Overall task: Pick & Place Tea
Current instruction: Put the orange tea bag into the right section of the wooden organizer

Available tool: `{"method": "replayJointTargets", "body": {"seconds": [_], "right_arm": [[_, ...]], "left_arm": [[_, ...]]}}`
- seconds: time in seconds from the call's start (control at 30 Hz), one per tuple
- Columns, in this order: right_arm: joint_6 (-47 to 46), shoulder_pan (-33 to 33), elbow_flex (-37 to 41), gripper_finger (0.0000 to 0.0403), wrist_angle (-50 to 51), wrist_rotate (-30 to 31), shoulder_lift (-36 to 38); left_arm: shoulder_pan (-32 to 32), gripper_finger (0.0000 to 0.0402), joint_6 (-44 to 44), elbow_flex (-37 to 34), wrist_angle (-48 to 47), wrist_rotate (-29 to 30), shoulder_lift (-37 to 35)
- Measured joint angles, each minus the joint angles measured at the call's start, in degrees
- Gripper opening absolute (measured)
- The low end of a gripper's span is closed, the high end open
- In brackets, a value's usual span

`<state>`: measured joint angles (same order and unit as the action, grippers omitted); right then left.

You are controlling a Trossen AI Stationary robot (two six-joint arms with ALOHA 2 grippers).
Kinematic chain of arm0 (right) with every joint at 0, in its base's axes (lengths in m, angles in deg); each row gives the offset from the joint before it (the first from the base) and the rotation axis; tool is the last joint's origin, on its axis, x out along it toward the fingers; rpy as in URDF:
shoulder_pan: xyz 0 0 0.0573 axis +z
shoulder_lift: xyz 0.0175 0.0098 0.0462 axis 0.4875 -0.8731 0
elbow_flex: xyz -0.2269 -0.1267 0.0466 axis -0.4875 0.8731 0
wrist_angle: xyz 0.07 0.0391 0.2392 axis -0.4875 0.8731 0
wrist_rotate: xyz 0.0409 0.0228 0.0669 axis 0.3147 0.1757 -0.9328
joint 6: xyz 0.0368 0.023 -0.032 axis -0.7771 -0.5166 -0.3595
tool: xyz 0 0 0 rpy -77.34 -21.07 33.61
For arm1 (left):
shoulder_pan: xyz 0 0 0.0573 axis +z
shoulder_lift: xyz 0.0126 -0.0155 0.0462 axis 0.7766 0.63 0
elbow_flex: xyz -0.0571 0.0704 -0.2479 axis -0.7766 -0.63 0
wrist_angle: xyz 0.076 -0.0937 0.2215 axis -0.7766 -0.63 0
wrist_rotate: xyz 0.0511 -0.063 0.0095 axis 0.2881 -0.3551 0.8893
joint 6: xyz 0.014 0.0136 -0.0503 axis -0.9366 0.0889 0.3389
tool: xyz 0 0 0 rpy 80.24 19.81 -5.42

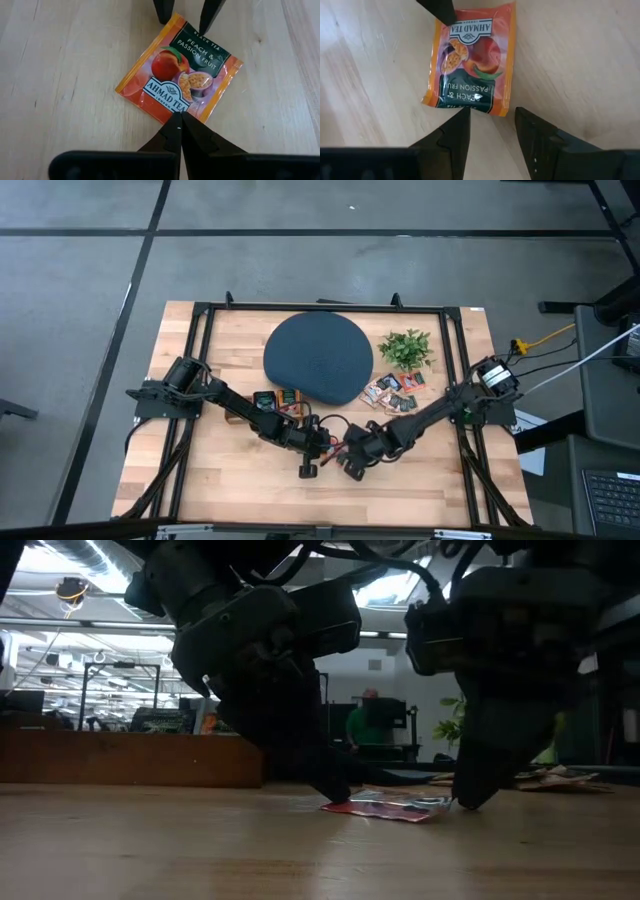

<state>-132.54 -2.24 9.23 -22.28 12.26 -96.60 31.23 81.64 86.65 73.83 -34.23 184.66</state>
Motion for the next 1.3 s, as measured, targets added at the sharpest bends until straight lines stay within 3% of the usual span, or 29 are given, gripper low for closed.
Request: {"method": "replayJointTargets", "body": {"seconds": [0.83,0.93,1.17,1.3], "right_arm": [[7.8,-4.3,0.1,0.0155,-6.8,-6.3,-0.1],[8.2,-4.3,0.1,0.0129,-6.6,-6.3,-0.1],[10.2,-4.3,0.0,0.0014,-6.4,-6.2,-0.1],[10.7,-4.3,0.0,0.0013,-6.3,-6.2,-0.1]], "left_arm": [[0.0,0.0003,1.6,0.0,0.0,0.3,0.0],[0.0,0.0002,1.6,0.0,0.0,0.5,0.0],[0.0,0.0004,1.5,0.0,-0.1,2.6,0.1],[0.0,0.0002,1.0,-0.1,-0.1,2.7,0.1]]}}
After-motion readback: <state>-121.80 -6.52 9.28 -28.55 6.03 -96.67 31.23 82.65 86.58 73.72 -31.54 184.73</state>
